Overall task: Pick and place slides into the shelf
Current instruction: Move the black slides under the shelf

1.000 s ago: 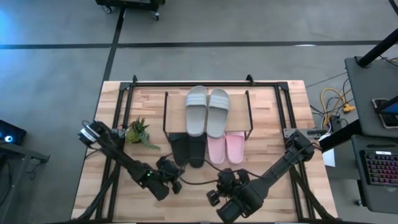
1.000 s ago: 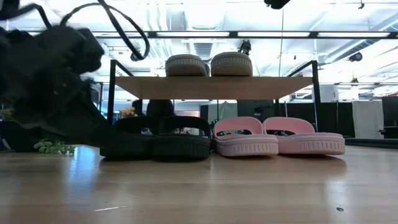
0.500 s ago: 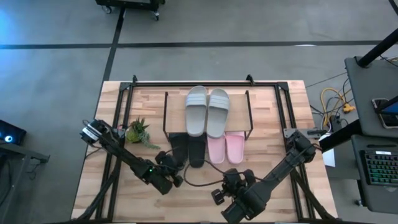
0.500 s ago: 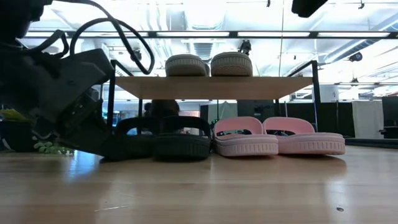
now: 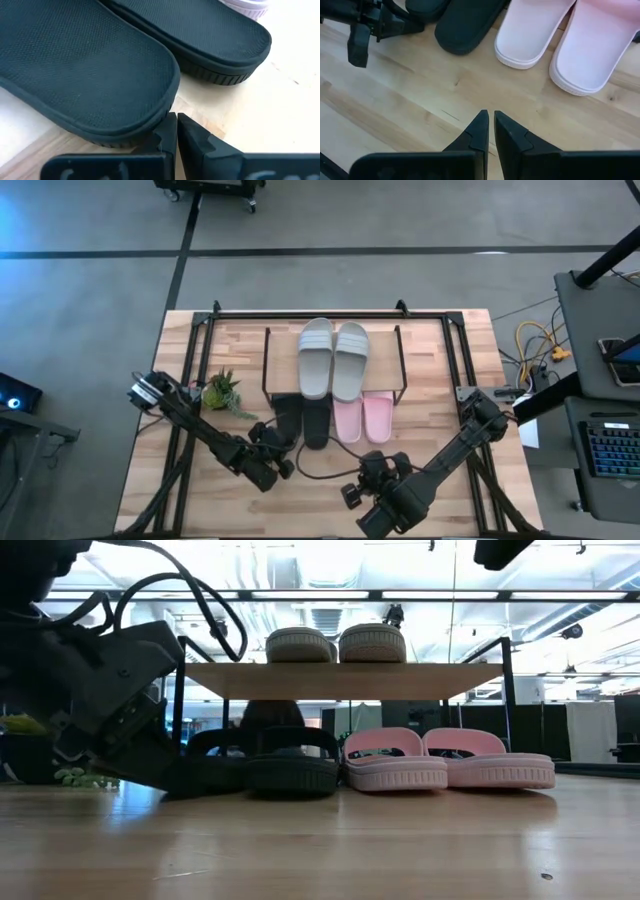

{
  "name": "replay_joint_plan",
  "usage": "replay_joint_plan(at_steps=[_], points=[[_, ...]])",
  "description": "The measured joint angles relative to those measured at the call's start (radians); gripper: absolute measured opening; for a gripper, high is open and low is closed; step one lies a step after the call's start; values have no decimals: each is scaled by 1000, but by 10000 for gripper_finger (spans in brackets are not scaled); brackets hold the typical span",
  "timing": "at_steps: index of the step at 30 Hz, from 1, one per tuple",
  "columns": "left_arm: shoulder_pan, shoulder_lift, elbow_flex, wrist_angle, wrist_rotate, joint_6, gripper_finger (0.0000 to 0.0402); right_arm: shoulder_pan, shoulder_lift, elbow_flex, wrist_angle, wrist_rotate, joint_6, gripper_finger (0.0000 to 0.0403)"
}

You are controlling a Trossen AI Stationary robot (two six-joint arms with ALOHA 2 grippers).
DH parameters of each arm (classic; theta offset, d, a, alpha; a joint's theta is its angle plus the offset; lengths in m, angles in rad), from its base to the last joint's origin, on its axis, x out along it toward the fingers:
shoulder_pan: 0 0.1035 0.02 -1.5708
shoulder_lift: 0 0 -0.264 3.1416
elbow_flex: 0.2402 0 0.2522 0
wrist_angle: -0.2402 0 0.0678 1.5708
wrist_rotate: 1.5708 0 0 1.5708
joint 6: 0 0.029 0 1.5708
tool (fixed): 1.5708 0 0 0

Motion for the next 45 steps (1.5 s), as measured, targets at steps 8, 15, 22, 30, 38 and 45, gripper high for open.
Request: replay_joint_plan(at_steps=[8,15,22,30,38,45], points=[[-52,-39,60,-3,30,78,0,2,0,-71,141,-47,-1,22],[-155,-139,107,-2,51,210,0,-1,1,-236,469,-53,-8,22],[-222,-236,104,-190,46,95,0,-27,1,-377,771,-52,-62,22],[-270,-284,103,-244,45,78,0,-110,1,-470,951,-53,-234,22],[-272,-288,103,-241,45,77,0,-222,1,-495,1086,-132,-474,22],[-272,-288,103,-242,44,77,0,-286,1,-511,1083,-194,-563,22]])
